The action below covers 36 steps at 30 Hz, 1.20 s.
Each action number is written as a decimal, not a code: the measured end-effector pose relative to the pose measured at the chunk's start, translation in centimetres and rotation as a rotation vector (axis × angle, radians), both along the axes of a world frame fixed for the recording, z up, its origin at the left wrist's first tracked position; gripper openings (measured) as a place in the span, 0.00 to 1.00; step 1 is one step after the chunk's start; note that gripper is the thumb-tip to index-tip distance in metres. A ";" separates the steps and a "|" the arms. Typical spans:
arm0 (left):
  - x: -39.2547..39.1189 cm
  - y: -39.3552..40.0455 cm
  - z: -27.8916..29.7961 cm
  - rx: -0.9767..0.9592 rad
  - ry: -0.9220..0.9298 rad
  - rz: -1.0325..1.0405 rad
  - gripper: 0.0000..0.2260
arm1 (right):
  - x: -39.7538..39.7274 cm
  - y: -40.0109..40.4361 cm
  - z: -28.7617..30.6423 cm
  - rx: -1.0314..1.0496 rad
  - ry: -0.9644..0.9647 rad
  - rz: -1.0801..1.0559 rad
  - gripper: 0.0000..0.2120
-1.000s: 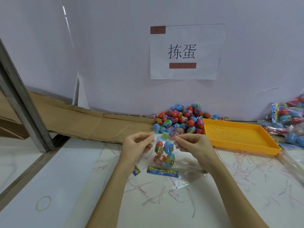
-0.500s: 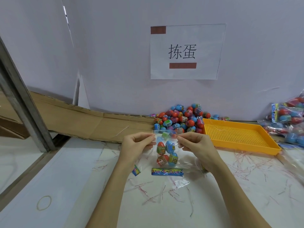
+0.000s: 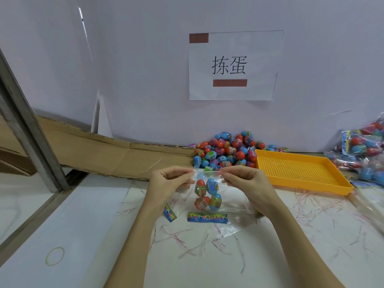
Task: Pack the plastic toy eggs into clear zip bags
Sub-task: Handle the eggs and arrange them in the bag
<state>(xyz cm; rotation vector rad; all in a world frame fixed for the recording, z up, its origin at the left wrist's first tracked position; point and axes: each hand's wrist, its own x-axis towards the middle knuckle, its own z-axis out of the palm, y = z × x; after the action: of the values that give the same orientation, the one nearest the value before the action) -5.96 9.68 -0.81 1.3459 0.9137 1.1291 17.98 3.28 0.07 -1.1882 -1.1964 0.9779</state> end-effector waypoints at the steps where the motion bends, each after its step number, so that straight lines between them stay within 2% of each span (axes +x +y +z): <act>1: 0.0 0.0 0.0 0.012 -0.004 -0.005 0.07 | 0.0 0.0 0.0 0.004 -0.009 0.009 0.08; 8: -0.6 0.1 -0.1 0.064 0.033 -0.026 0.11 | -0.1 -0.2 0.2 0.020 -0.079 0.007 0.10; 14: -0.9 0.0 -0.2 0.273 0.170 -0.020 0.12 | -0.4 -0.2 0.4 0.005 -0.153 -0.032 0.09; 19: -1.1 0.0 -0.2 0.369 0.262 0.000 0.13 | -0.4 -0.3 0.6 -0.021 -0.197 -0.042 0.10; 24: -0.9 0.0 -0.3 0.339 0.219 0.002 0.07 | -0.3 -0.1 0.4 -0.029 -0.157 -0.070 0.13; 28: -0.4 -0.2 -0.1 0.235 0.179 0.014 0.08 | -0.8 0.1 0.1 -0.011 -0.158 -0.056 0.04; 32: -0.2 -0.2 0.0 0.235 0.192 0.030 0.09 | -1.2 0.3 -0.2 -0.009 -0.221 -0.045 0.06; 36: 0.3 -0.6 0.0 0.320 0.239 0.064 0.07 | -1.6 0.3 0.1 0.047 -0.155 -0.106 0.08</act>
<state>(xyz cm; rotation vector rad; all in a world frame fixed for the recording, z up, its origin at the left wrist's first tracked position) -5.71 9.13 -0.77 1.7524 0.9810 1.2183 16.43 3.60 0.17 -1.2953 -1.2576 0.7857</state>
